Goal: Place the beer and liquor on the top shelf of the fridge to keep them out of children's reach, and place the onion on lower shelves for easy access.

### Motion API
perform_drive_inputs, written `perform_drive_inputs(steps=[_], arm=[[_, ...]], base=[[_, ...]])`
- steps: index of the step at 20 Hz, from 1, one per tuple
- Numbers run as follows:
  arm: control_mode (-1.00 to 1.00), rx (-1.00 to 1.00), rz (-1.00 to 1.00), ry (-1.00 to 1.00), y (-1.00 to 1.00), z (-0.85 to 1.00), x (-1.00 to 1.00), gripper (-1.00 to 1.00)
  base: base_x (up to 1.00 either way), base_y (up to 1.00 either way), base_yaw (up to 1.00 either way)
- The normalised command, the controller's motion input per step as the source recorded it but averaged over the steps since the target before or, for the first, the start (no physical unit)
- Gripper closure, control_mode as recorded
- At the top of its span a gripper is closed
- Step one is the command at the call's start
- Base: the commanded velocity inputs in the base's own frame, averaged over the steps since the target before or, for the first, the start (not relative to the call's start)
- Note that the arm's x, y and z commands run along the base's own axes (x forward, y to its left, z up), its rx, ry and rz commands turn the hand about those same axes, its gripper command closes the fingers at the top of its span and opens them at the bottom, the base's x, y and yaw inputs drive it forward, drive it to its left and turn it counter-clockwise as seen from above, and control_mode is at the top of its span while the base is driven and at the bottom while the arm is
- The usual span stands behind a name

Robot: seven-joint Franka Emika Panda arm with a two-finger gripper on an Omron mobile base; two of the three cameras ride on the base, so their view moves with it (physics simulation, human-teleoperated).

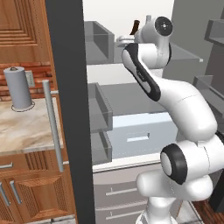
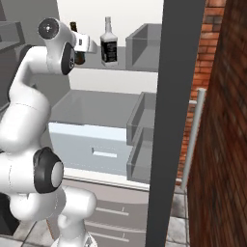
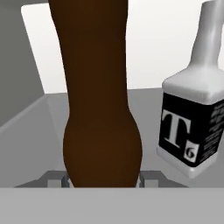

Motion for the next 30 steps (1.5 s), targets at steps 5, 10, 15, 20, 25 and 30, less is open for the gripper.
perform_drive_inputs(steps=[5,10,15,20,25,30], arm=[[-1.00,-0.02,0.00,0.00,0.11,-0.19,0.34,1.00],[-1.00,-0.01,0.00,0.00,0.11,-0.16,0.34,1.00],[-1.00,-0.01,0.00,0.00,0.09,-0.10,0.36,1.00],[-1.00,0.00,0.00,0.01,0.08,-0.04,0.37,1.00],[-1.00,-0.03,0.00,0.05,0.06,-0.04,0.33,1.00],[-1.00,-0.04,0.00,0.14,0.02,-0.02,0.23,1.00]], base=[[0.00,0.00,0.00],[0.00,0.00,0.00],[0.00,0.00,0.00],[0.00,0.00,0.00],[0.00,0.00,0.00],[0.00,0.00,0.00]])
